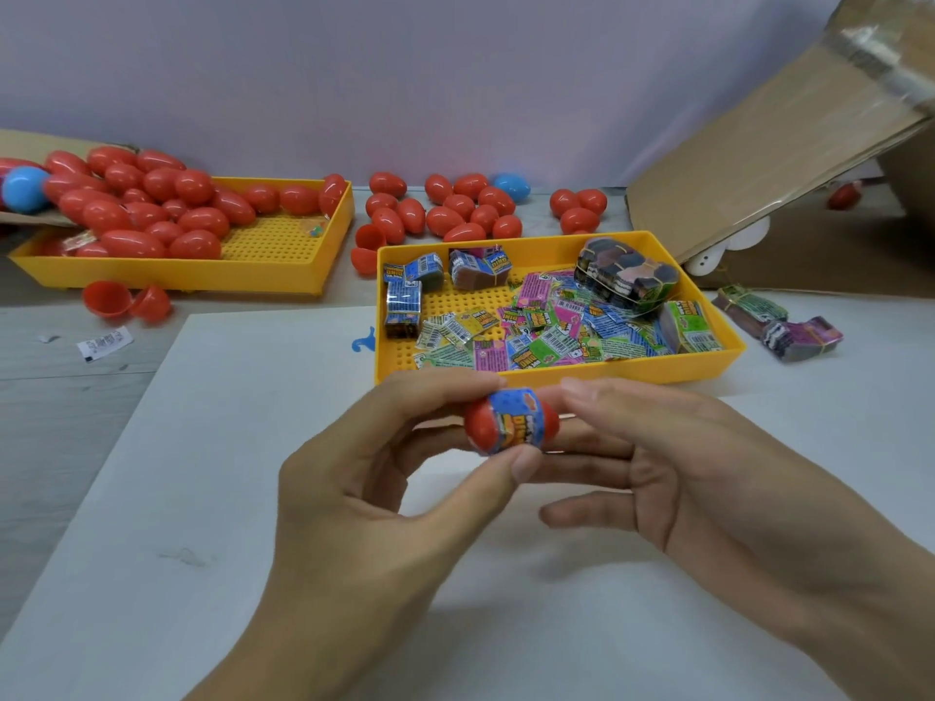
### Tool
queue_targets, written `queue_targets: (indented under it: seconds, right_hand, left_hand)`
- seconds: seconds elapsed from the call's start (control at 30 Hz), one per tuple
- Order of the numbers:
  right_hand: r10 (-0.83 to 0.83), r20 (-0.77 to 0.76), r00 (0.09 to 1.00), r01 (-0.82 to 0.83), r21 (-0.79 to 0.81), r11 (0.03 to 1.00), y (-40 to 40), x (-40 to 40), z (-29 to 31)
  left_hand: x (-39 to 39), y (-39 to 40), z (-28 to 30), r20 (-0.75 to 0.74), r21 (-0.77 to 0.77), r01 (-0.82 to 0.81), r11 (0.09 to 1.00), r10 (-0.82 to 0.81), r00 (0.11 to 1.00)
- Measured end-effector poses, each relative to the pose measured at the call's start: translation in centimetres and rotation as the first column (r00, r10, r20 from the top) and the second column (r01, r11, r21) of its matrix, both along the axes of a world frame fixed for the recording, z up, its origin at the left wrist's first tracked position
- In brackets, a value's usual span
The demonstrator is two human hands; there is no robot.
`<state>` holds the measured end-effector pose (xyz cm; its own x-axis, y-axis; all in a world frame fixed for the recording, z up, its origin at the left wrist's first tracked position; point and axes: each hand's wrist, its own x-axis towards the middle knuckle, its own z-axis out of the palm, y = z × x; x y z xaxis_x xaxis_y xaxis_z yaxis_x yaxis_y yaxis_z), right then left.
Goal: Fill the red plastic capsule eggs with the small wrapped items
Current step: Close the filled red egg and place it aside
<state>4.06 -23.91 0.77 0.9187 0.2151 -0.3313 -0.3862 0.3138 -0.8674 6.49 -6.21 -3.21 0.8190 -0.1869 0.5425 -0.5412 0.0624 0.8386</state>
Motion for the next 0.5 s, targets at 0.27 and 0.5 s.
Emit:
queue_targets:
  seconds: [0.27, 0.5]
  right_hand:
    - [0.006, -0.004, 1.0, -0.006, -0.025, 1.0, 0.53, -0.35, -0.01]
    - [-0.016, 0.041, 0.999, 0.021, -0.136, 0.991, 0.54, -0.48, 0.01]
  left_hand:
    - [-0.09, 0.16, -0.31, -0.108, -0.073, -0.004, 0.997, -0.004, 0.994]
    - [-0.23, 0.2, -0.05, -0.06, 0.026, 0.055, 0.998, -0.054, 0.997]
